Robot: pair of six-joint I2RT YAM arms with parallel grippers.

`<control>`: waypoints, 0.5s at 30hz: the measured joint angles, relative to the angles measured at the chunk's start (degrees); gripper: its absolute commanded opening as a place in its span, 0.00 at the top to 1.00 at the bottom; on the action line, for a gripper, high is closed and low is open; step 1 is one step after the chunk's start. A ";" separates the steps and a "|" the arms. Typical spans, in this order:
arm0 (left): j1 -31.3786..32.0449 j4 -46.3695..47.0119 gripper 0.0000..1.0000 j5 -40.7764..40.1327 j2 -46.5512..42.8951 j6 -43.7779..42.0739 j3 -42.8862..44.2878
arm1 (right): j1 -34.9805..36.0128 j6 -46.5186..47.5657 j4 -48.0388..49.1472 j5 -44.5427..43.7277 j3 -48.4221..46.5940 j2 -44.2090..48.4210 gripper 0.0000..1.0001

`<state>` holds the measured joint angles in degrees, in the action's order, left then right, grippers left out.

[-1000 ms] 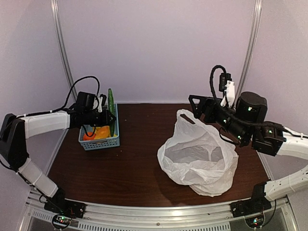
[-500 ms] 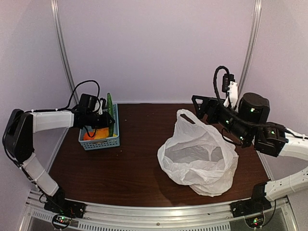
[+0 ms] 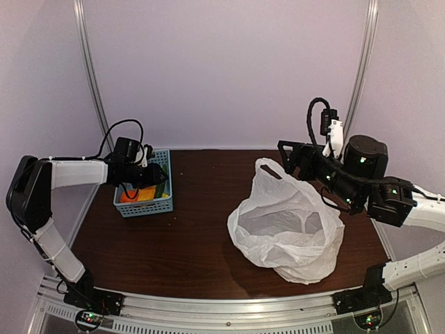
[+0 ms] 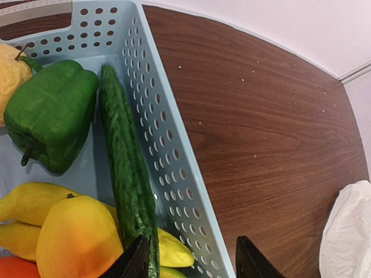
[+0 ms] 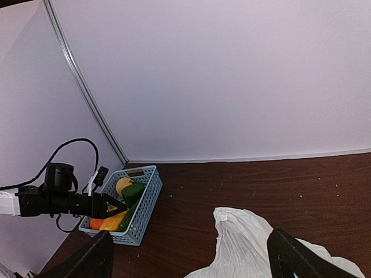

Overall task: Untie the knot of the plastic bag and take out the fruit
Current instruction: Place the fake fruit in the bin, then pick up the takeout bag from the center of the board.

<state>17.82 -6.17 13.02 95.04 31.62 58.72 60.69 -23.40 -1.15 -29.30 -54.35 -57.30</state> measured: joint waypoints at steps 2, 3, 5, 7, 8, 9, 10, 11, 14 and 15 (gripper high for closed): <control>0.00 0.00 0.46 -0.02 -0.07 -0.02 0.00 | 0.00 0.02 -0.59 -0.26 -0.02 0.02 0.08; 0.00 -0.07 0.45 -0.04 -0.20 -0.02 0.00 | 0.00 0.02 -1.03 -0.42 -0.02 0.04 0.08; 0.00 -0.20 0.42 -0.09 -0.83 -0.02 0.00 | 0.00 0.02 -1.66 -0.63 -0.02 0.13 0.08; 0.00 -0.39 0.38 -0.20 -2.21 -0.04 0.00 | 0.00 0.02 -2.56 -0.85 -0.02 0.42 0.08; 0.00 -0.46 0.36 -0.24 -3.26 -0.09 0.00 | 0.00 0.02 -2.93 -1.01 -0.02 0.59 0.08; 0.00 -0.46 0.34 -0.35 -4.50 -0.20 0.00 | 0.00 0.02 -3.43 -1.09 -0.02 0.81 0.08; 0.00 -0.46 0.33 -0.46 -5.86 -0.33 0.00 | 0.00 0.02 -4.02 -1.25 -0.04 1.01 0.08; 0.00 -0.57 0.32 -0.61 -7.30 -0.57 0.00 | 0.00 0.02 -4.79 -1.44 -0.09 1.20 0.08; 0.00 -1.70 0.31 -0.55 -11.58 -1.57 0.00 | 0.00 -0.37 -8.15 -1.99 -0.70 1.38 0.11; 0.00 -1.99 0.31 -0.33 -12.66 -1.79 0.00 | 0.00 -0.42 -9.27 -2.12 -0.92 1.38 0.12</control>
<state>17.82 -8.16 12.69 82.39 29.82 58.72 60.69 -23.81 -10.41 -31.42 -55.27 -55.92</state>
